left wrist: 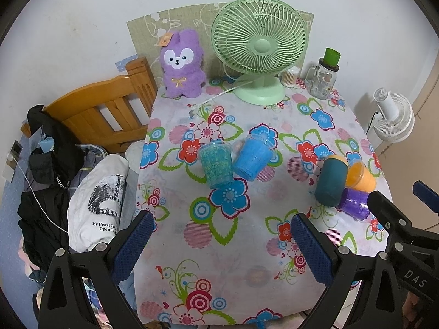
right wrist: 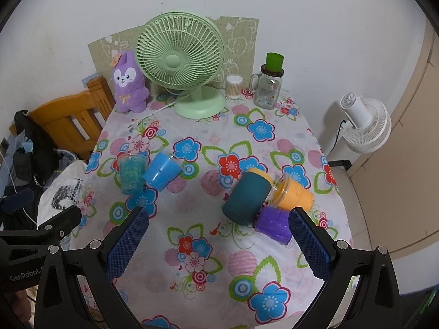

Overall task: Flip cup upside down
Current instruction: 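Reach the left gripper to the clear teal glitter cup and grasp it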

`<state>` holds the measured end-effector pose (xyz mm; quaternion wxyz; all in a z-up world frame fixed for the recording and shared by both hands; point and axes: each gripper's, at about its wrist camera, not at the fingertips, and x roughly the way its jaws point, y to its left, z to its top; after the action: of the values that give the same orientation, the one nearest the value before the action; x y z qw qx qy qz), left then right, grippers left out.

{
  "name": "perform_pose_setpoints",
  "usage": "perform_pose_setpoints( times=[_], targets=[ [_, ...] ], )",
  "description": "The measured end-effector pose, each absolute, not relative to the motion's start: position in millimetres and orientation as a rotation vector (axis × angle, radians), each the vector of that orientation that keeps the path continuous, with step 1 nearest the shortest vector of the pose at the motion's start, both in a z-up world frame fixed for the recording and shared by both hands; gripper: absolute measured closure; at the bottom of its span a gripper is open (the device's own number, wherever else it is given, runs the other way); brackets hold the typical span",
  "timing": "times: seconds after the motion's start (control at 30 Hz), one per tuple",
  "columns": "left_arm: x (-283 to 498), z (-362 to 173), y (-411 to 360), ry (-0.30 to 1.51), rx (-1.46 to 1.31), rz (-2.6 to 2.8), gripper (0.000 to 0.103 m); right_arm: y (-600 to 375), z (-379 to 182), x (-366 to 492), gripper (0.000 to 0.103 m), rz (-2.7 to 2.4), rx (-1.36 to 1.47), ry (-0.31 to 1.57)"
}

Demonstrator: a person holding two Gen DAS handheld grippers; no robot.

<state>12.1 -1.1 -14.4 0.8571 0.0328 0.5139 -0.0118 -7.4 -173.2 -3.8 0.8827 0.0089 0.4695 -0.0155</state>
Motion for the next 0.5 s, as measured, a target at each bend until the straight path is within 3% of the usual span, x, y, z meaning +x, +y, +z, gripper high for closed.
perform_pose_setpoints(
  times=[0.5],
  targets=[
    [37.8,-35.2,1.8,1.122,0.065,-0.025,0.002,-170.2,-22.7,16.3,0.0,-0.038,0.019,1.011]
  ],
)
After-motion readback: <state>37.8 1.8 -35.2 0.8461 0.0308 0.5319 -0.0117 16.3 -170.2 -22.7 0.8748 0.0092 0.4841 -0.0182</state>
